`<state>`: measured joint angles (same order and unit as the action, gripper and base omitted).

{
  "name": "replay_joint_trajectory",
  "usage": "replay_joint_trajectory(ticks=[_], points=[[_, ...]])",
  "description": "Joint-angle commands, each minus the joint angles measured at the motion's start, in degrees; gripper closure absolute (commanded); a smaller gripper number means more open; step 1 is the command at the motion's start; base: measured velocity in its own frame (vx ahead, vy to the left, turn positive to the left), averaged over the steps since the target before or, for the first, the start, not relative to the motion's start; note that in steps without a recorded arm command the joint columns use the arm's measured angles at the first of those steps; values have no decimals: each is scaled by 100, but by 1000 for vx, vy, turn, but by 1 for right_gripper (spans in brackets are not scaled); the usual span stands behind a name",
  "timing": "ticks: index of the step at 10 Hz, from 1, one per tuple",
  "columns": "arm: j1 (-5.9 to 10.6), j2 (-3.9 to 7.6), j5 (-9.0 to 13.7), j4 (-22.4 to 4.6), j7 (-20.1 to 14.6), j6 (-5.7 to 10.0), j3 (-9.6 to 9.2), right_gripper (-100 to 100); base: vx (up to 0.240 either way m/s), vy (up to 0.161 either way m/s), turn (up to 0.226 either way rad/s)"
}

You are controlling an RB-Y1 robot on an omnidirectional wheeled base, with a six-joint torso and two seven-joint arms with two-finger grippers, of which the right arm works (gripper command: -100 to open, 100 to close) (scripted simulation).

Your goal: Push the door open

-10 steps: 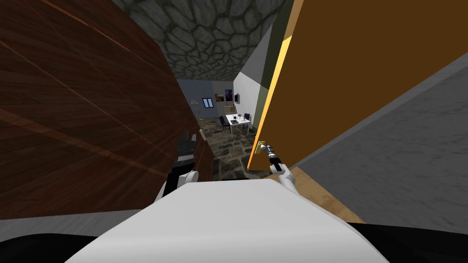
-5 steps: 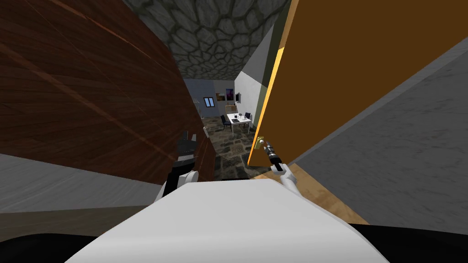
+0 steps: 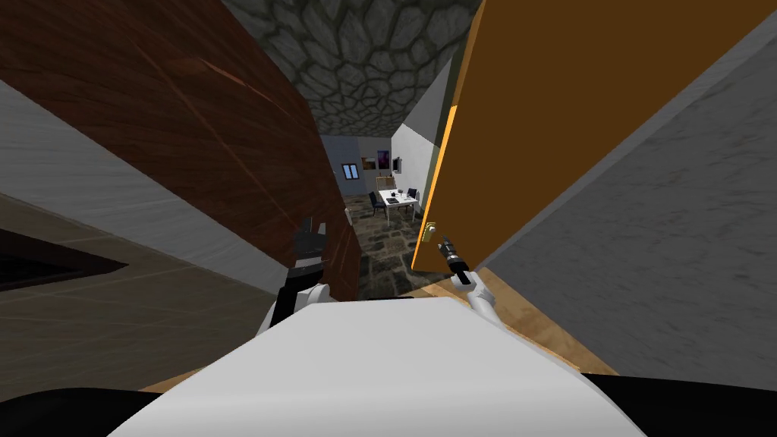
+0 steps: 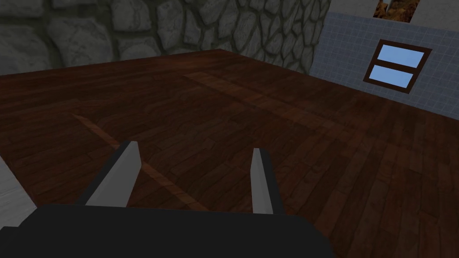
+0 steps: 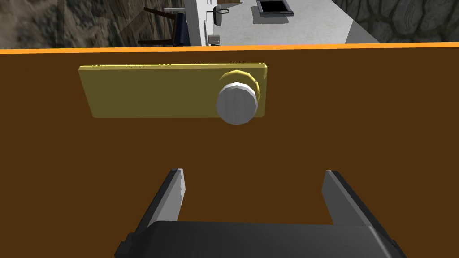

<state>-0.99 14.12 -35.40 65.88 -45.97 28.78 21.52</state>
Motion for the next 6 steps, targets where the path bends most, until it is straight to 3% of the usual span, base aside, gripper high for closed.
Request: replay_joint_trajectory(ticks=[1,6], points=[[40,-24,31,-38,68,-1,16,-100,116,-15,22],[156,-94,122,-148,264,-3,61,-100,201,-29,25]])
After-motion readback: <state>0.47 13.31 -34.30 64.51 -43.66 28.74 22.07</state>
